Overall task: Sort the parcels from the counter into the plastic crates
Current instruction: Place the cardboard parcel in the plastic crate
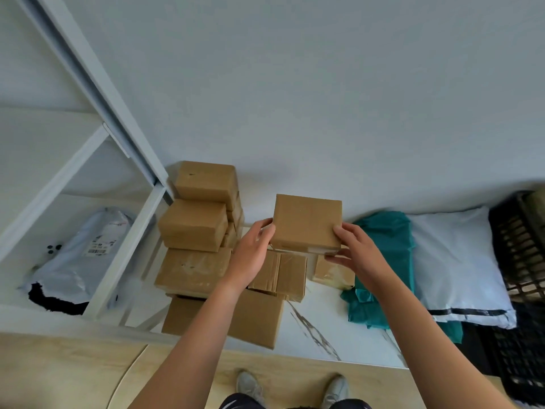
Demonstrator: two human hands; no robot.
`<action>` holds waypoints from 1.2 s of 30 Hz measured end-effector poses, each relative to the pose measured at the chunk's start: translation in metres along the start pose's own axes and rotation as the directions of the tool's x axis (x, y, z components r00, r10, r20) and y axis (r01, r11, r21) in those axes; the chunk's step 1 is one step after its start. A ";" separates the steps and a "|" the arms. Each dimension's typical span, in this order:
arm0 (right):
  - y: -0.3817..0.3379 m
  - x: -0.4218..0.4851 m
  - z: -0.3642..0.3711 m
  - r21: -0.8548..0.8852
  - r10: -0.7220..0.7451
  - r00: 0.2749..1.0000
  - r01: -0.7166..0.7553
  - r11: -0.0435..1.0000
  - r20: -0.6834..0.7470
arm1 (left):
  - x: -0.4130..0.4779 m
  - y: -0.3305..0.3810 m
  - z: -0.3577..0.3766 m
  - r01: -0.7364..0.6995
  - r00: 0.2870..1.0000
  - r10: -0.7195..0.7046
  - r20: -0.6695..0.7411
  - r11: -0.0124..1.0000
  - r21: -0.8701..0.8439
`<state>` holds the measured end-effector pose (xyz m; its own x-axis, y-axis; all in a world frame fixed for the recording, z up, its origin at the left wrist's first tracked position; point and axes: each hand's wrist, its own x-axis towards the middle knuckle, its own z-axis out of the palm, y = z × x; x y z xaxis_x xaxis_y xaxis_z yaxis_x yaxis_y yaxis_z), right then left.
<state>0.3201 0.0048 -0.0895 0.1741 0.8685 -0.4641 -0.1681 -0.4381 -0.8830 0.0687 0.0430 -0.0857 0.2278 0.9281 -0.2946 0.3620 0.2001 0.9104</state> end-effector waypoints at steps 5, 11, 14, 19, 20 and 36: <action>0.037 0.022 -0.041 0.187 0.181 0.949 -0.135 0.973 -0.257 | -0.009 -0.027 0.009 0.028 0.995 -0.005 -0.098 0.973 0.231; 0.094 0.036 -0.061 0.268 0.329 0.860 -0.235 0.934 -0.391 | -0.053 -0.097 0.003 0.084 0.975 0.014 -0.220 0.899 0.430; 0.103 0.025 -0.045 0.204 0.365 0.830 -0.305 0.930 -0.421 | -0.059 -0.113 0.007 0.027 0.984 0.063 -0.167 0.874 0.486; 0.125 -0.003 -0.004 0.097 0.536 0.806 -0.531 0.842 -0.250 | -0.047 -0.123 0.020 0.041 0.987 0.054 -0.154 0.832 0.554; 0.128 -0.007 0.006 0.071 0.542 0.824 -0.539 0.840 -0.165 | -0.045 -0.122 0.024 0.035 0.987 0.065 -0.150 0.812 0.582; 0.122 -0.017 0.012 0.174 0.167 0.976 -0.142 0.974 -0.139 | -0.047 -0.119 0.030 -0.090 0.994 0.103 0.024 0.712 0.696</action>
<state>0.2851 -0.0608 -0.1884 0.2762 0.7423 -0.6104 -0.3576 -0.5102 -0.7822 0.0421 -0.0344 -0.1890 0.2852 0.9361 -0.2060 0.8664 -0.1598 0.4732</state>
